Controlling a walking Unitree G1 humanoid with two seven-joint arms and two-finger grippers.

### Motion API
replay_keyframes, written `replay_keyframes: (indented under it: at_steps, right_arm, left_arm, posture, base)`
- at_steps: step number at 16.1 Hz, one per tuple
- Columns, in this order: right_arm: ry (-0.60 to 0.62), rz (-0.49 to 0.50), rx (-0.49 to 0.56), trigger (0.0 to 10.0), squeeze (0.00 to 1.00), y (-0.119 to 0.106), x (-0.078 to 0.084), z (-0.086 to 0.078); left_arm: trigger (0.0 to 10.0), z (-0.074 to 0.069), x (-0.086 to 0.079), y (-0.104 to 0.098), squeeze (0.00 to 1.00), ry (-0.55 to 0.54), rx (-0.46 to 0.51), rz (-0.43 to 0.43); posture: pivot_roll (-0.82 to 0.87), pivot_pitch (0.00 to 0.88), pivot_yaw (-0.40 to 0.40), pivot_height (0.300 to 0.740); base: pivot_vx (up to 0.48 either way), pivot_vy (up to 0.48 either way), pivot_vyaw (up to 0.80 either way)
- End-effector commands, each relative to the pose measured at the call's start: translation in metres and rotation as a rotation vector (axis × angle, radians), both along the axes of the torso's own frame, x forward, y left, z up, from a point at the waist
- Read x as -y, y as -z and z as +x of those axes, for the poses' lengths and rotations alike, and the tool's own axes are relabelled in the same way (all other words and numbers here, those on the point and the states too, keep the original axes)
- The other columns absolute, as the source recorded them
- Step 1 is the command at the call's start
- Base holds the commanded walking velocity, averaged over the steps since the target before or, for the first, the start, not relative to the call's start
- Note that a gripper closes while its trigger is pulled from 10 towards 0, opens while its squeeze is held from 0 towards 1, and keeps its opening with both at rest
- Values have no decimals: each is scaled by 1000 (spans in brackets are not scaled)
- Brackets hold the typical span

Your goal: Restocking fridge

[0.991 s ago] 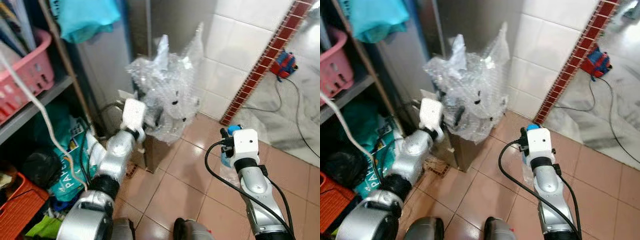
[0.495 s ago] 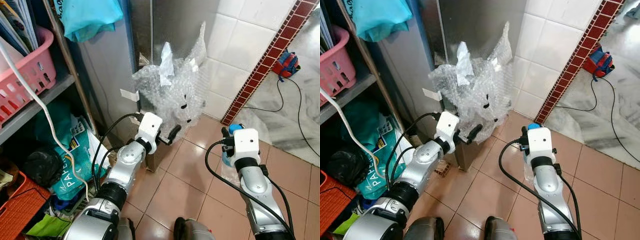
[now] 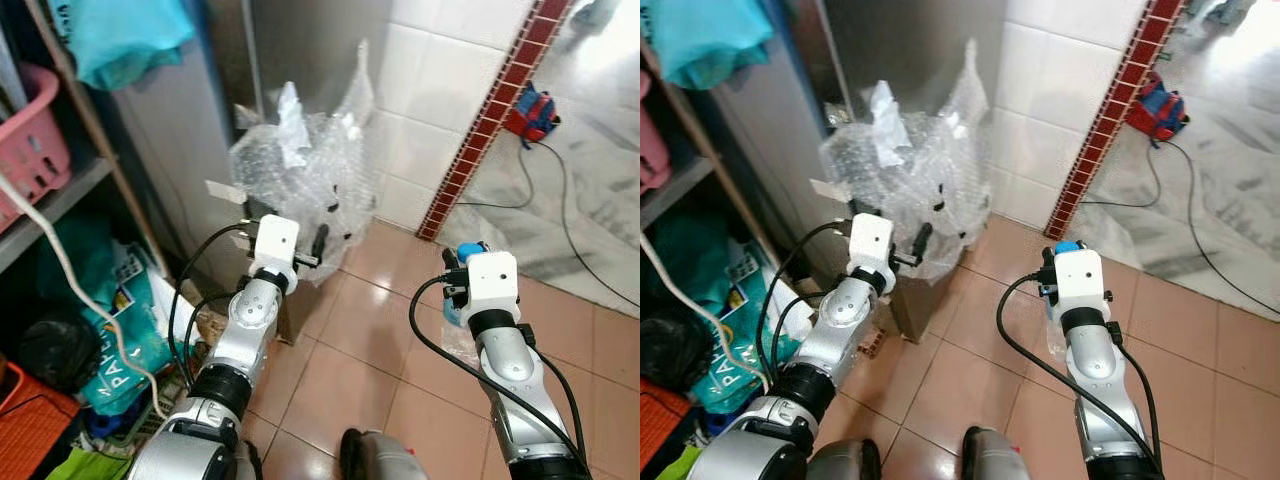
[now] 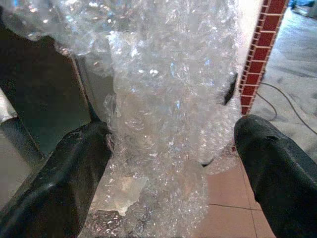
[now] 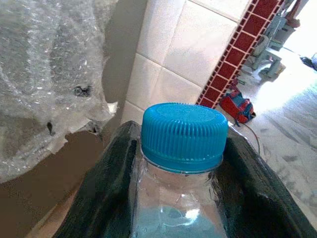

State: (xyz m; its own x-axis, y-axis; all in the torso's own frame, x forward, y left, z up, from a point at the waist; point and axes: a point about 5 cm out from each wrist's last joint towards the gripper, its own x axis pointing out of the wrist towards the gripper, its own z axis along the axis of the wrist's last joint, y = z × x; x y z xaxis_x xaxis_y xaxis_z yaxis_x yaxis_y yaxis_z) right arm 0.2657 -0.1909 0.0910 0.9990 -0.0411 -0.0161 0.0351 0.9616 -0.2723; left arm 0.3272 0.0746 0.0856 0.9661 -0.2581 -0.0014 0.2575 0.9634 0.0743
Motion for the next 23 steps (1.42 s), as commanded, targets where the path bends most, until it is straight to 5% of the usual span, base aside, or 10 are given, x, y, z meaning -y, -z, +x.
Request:
replay_keyframes:
  at_steps: [1,6,9,23]
  right_arm:
    - [-9,-6,25,10000,0,-5,1,2]
    - [-74,10,21,10000,0,-6,-4,7]
    - [-175,29,5,10000,0,-3,-17,5]
    - [-221,16,15,10000,0,-2,-21,0]
  left_arm:
    - [10000,13,-23,-45,0,-133,223,-33]
    - [10000,2,-17,-41,0,-164,240,-37]
    - [10000,-5,-28,-40,0,-276,252,-33]
    - [10000,17,-52,-36,0,-313,130,-88]
  posture:
    - [-13,91,-16,740]
    - [-12,80,-31,740]
    - [-9,80,-31,740]
    - [-18,89,-28,740]
  base:
    - [0,0,0]
    - [0,0,0]
    - [0,0,0]
    - [0,0,0]
